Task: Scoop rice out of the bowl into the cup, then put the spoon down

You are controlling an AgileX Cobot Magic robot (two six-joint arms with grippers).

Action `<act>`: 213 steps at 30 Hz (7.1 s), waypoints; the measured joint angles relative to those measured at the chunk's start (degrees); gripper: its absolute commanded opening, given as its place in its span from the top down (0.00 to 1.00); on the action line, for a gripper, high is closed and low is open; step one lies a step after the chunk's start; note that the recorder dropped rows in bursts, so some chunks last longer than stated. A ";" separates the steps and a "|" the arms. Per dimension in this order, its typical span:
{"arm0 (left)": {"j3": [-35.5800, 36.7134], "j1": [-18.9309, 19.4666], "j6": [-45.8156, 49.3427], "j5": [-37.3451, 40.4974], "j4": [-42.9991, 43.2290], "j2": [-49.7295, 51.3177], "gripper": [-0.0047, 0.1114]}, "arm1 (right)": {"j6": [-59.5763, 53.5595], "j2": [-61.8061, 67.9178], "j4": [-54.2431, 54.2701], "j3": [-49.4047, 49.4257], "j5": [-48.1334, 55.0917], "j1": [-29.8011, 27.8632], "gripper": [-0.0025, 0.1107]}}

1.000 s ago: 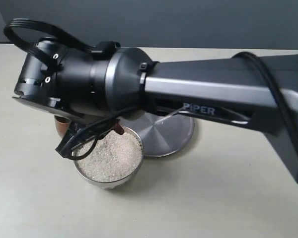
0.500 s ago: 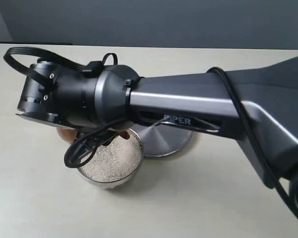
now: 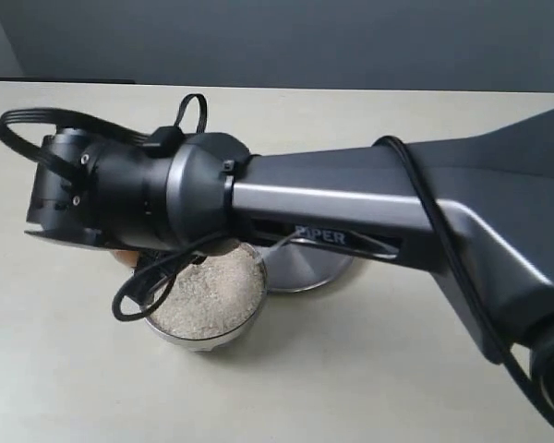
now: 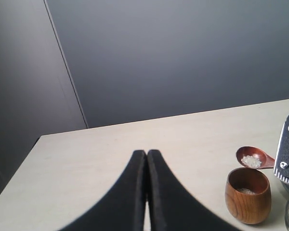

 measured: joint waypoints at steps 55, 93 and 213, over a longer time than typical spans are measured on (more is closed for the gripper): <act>0.00 0.00 0.00 0.00 0.00 0.00 0.96 | -5.27 1.05 -4.97 -0.10 0.09 2.94 0.98; 0.00 0.00 0.00 0.00 0.00 0.00 0.96 | 1.17 1.05 -6.95 -0.10 -0.02 0.08 0.98; 0.00 0.00 0.00 0.00 0.00 0.00 0.96 | 5.42 -5.43 -4.33 5.04 -0.41 -0.69 0.98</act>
